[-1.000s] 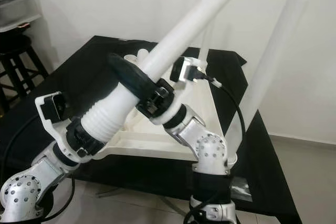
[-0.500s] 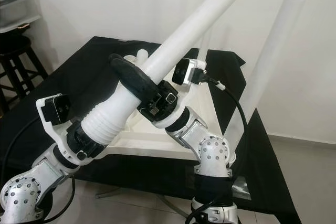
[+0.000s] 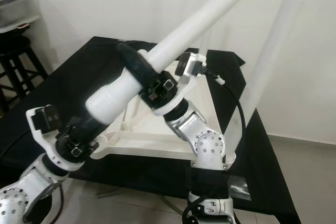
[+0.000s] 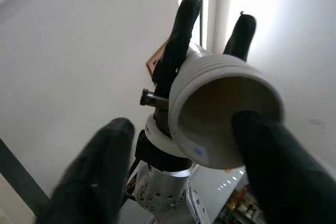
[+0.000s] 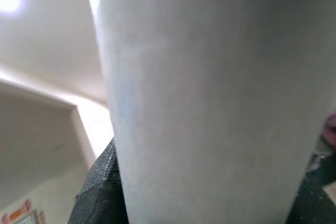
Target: Building children table
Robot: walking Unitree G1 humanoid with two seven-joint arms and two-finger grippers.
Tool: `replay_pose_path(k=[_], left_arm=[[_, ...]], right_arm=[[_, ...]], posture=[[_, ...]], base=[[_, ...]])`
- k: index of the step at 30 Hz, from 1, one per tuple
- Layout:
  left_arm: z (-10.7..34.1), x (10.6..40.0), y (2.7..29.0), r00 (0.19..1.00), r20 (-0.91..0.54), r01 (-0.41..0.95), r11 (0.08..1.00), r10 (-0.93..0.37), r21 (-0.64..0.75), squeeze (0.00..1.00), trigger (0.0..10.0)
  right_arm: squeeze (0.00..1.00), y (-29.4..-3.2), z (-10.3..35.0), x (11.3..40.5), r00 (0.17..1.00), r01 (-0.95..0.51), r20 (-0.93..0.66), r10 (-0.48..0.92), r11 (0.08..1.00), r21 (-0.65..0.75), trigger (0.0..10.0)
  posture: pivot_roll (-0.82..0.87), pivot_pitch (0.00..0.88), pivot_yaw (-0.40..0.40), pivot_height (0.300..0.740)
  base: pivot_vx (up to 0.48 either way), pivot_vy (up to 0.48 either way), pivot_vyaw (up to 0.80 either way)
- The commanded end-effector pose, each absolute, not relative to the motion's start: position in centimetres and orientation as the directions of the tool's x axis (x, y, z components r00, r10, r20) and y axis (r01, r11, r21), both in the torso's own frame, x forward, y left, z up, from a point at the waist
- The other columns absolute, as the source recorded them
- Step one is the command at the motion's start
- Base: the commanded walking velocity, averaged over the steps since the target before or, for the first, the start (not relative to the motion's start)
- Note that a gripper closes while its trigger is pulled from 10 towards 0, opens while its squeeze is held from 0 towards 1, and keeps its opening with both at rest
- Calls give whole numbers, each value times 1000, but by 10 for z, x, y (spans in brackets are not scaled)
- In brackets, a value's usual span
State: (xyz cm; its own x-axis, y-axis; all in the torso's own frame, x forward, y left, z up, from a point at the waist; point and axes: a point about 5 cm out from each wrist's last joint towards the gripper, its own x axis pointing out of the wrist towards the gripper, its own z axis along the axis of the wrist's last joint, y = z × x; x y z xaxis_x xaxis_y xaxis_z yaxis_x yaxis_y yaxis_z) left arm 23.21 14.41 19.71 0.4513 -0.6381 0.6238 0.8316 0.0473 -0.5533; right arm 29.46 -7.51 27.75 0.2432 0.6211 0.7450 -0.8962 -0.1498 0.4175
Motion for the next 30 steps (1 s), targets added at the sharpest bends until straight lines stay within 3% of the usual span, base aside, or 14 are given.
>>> replay_pose_path(k=[1,11,14,15,16,17,18,19,20,21,24,25,27,30], left_arm=[[191,228,150,462,599,822,63,-655,-565,1000,10000],[169,213,182,566,505,764,184,-652,-619,1000,10000],[163,217,195,643,455,723,292,-616,-626,1000,10000],[161,231,208,757,396,635,438,-520,-636,1000,10000],[161,231,208,757,396,635,438,-520,-636,1000,10000],[161,241,217,825,358,557,528,-436,-641,1000,10000],[158,255,231,913,275,408,659,-302,-632,804,10000],[158,255,231,913,275,408,659,-302,-632,804,10000],[158,267,246,965,213,254,745,-153,-617,75,10000],[159,277,265,990,132,38,834,42,-551,0,10000],[160,279,270,989,109,-25,857,95,-515,0,10000],[164,281,275,982,98,-89,863,158,-497,0,10000],[170,283,280,971,98,-148,867,220,-475,0,10000],[174,285,278,968,96,-176,900,232,-399,0,10000]], right_arm=[[0,-80,282,301,284,-900,750,598,-104,424,0],[0,-87,282,312,366,-884,738,567,-36,466,0],[0,-87,280,317,396,-877,721,568,2,480,0],[0,-85,276,321,430,-867,692,580,53,495,0],[0,-85,276,321,430,-867,692,580,53,495,0],[0,-84,274,324,453,-860,670,588,90,503,0],[0,-82,269,328,486,-847,637,599,142,512,0],[0,-82,269,328,486,-847,637,599,142,512,0],[0,-80,265,332,521,-831,605,602,195,521,0],[0,-77,258,339,585,-796,541,605,298,527,2549],[0,-77,256,342,611,-779,512,603,344,524,2549],[0,-78,251,346,648,-755,471,598,423,502,10000],[0,-79,245,351,688,-725,419,592,536,433,10000],[0,-78,240,352,704,-710,380,599,596,375,10000]], posture=[[6,0,-63,740],[10,0,-67,740],[12,0,-73,740],[13,0,-76,740],[13,0,-76,740],[14,0,-76,740],[15,0,-75,740],[15,0,-75,740],[15,0,-75,740],[9,0,-74,740],[9,0,-74,740],[2,0,-73,740],[2,0,-72,740],[3,0,-71,740]], base=[[0,0,0],[0,0,0],[0,0,0],[0,0,0],[0,0,0],[0,0,0],[0,0,0],[0,0,0],[0,0,0],[0,0,0],[0,0,0],[0,0,0],[0,0,0],[0,0,0]])
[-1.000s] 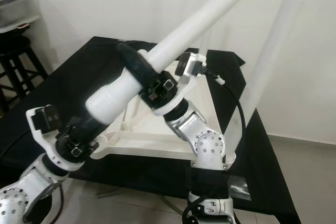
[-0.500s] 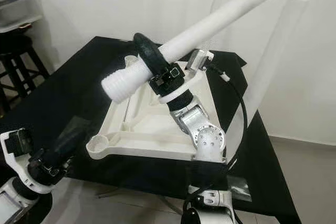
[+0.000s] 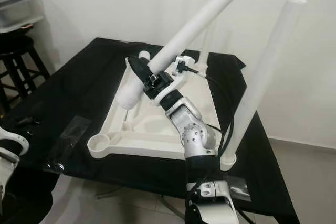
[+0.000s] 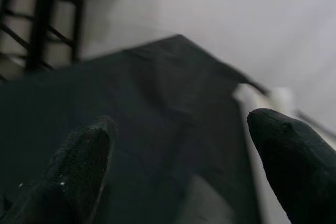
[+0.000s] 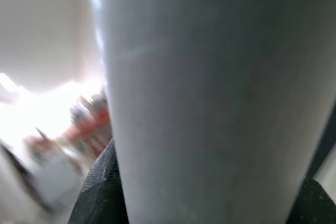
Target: Building children table
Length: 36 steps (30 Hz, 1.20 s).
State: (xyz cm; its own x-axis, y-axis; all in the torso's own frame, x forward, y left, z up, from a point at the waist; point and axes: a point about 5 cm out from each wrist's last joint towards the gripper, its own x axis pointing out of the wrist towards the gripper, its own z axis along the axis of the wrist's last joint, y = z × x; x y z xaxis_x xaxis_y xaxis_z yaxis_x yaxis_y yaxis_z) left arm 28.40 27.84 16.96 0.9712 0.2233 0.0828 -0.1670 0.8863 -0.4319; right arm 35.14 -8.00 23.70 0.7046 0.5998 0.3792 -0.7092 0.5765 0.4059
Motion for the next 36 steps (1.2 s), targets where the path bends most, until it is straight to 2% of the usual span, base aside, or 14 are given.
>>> replay_pose_path(k=[1,4,7,10,14,18,27,33,36], left_arm=[[176,287,276,967,97,-191,921,236,-340,0,10000],[179,295,255,977,118,-153,972,176,-176,0,10000],[178,299,245,983,111,-132,985,144,-111,0,10000],[173,304,230,991,86,-99,994,102,-42,0,10000],[172,306,227,992,84,-90,995,92,-32,0,10000],[171,312,201,996,90,-9,1000,7,16,0,10000],[161,309,183,996,72,54,997,-57,46,0,10000],[146,302,168,990,40,130,987,-134,99,0,10000],[142,301,167,989,30,139,984,-143,108,0,10000]], right_arm=[[0,-77,236,353,711,-703,357,605,627,336,10000],[0,-74,222,355,738,-671,267,620,718,186,10000],[0,-74,218,356,745,-663,252,618,728,173,10000],[0,-74,215,356,754,-651,249,608,743,159,10000],[0,-74,215,356,758,-645,248,603,749,151,10000],[0,-83,206,357,789,-603,227,571,789,114,10000],[0,-86,199,355,797,-591,216,564,802,85,10000],[0,-89,194,350,784,-609,197,588,790,68,10000],[0,-88,194,348,768,-631,199,609,772,70,10000]], posture=[[3,0,-71,740],[4,0,-71,740],[4,0,-70,740],[4,0,-65,740],[4,0,-65,740],[19,0,-70,740],[17,0,-68,740],[16,0,-67,740],[14,0,-66,740]], base=[[0,0,0],[0,0,0],[0,0,0],[0,480,0],[0,480,0],[0,480,0],[0,480,0],[0,0,0],[0,0,-800]])
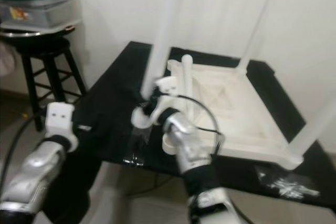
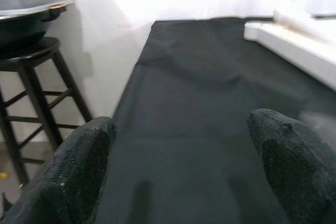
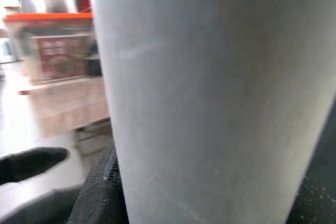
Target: Building children table
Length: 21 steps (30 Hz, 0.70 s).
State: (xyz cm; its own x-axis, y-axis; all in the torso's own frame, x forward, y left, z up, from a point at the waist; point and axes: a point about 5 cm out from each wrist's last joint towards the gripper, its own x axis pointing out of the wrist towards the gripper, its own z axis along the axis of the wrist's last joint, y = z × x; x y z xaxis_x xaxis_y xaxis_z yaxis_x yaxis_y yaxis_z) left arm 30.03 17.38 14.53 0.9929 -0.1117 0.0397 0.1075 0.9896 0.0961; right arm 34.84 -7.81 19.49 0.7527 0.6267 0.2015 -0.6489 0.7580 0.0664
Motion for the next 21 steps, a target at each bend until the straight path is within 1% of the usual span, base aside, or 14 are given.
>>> replay_pose_path(k=[1,2,5,7,10,14,16,18,21], left_arm=[[138,298,166,988,22,148,983,-151,112,0,10000],[138,298,166,988,22,148,983,-151,112,0,10000],[129,293,164,986,9,163,982,-164,94,0,10000],[129,292,164,986,8,163,983,-164,87,0,10000],[130,290,166,985,14,170,984,-171,57,0,10000],[132,284,167,982,25,186,982,-187,39,0,10000],[131,273,167,979,29,202,979,-203,30,0,10000],[128,264,163,977,26,213,977,-213,21,0,10000],[127,261,162,976,26,217,976,-218,17,0,10000]], right_arm=[[0,-87,194,346,751,-651,204,628,756,67,10000],[0,-87,194,346,751,-651,204,628,756,67,10000],[0,-85,196,341,710,-695,211,672,718,50,10000],[0,-85,195,340,706,-698,209,677,715,44,10000],[0,-85,194,336,700,-704,221,679,708,58,10000],[0,-86,191,328,695,-710,223,683,701,66,10000],[0,-87,182,313,692,-719,200,694,687,104,10000],[0,-89,179,304,692,-719,210,690,683,129,10000],[0,-89,178,302,696,-716,207,687,685,135,10000]], posture=[[13,0,-66,740],[13,0,-66,740],[15,0,-71,740],[15,0,-71,740],[14,0,-69,740],[5,0,-65,740],[0,0,-60,740],[-5,0,-52,740],[-5,0,-52,740]], base=[[0,0,-800],[0,0,-800],[0,0,-800],[0,0,-800],[0,0,-406],[0,0,0],[356,0,-800],[397,0,0],[405,0,0]])
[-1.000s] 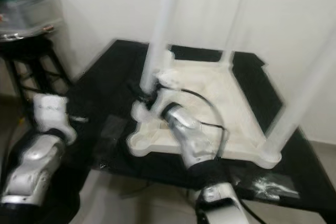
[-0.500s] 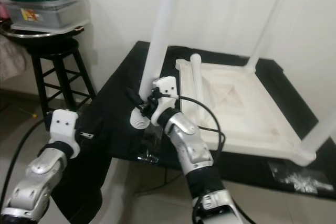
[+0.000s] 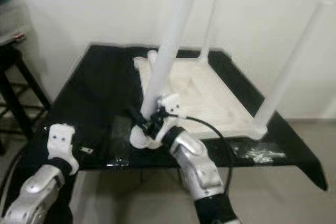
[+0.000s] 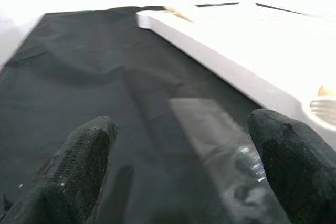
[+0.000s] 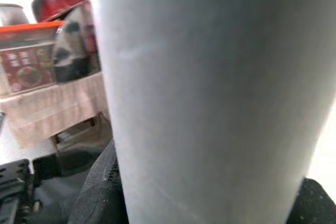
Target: Building children table
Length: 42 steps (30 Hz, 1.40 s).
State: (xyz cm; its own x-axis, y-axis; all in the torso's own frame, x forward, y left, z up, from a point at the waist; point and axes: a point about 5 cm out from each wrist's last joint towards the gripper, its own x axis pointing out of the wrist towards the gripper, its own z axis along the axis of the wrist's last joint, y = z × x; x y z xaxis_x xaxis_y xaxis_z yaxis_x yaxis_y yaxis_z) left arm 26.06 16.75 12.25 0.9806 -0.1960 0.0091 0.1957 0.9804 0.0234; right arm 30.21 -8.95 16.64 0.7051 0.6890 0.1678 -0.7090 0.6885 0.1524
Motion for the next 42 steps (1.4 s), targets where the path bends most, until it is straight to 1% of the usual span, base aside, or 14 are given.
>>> replay_pose_path(k=[1,7,9,12,15,18,21,23,25,27,32,34,39,42], left_arm=[[126,260,161,974,29,222,975,-223,22,0,10000],[132,268,163,975,56,215,976,-217,37,0,10000],[133,269,164,978,58,197,979,-199,42,0,10000],[133,268,165,981,54,184,982,-187,47,0,10000],[130,263,169,986,36,162,986,-164,45,0,10000],[130,263,169,986,36,162,986,-164,45,0,10000],[128,258,169,982,16,188,979,-190,82,0,10000],[128,258,169,982,16,188,979,-190,82,0,10000],[128,256,168,978,14,204,974,-206,98,0,10000],[129,254,167,977,14,212,971,-214,107,0,10000],[130,250,167,972,7,232,961,-236,153,0,10000],[129,242,165,959,-22,283,939,-284,194,0,10000],[130,232,163,946,-34,322,928,-321,189,0,10000],[130,231,164,948,-31,318,931,-318,179,0,10000]], right_arm=[[0,-88,176,299,679,-734,203,706,664,144,10000],[0,-83,186,293,592,-804,239,769,582,119,10000],[0,-83,188,290,538,-838,228,812,544,41,10000],[0,-83,189,287,522,-848,225,823,529,34,10000],[0,-89,184,275,421,-907,147,895,418,54,10000],[0,-89,184,275,421,-907,147,895,418,54,10000],[0,-108,183,257,236,-969,81,968,227,99,10000],[0,-108,183,257,236,-969,81,968,227,99,10000],[0,-124,187,245,104,-984,63,993,93,151,10000],[0,-133,187,239,32,-981,34,999,25,193,10000],[0,-136,181,236,-7,-977,-16,1000,-3,213,10000],[0,-141,176,235,-29,-976,-82,996,-11,217,10000],[0,-147,179,236,-33,-981,-131,991,-7,193,10000],[0,-145,181,236,-49,-984,-146,988,-23,178,10000]], posture=[[-4,0,-50,740],[-4,0,-50,740],[-1,0,-51,740],[-1,0,-50,740],[2,0,-50,740],[2,0,-50,740],[4,0,-53,740],[4,0,-53,740],[5,0,-54,740],[6,0,-54,740],[14,4,-51,740],[18,32,-39,740],[14,55,-26,740],[14,63,-24,740]], base=[[412,0,0],[408,0,-400],[0,0,781],[0,0,785],[0,0,0],[0,0,0],[0,0,0],[0,0,0],[0,0,0],[0,0,0],[0,0,0],[0,-229,0],[0,-466,0],[0,0,0]])
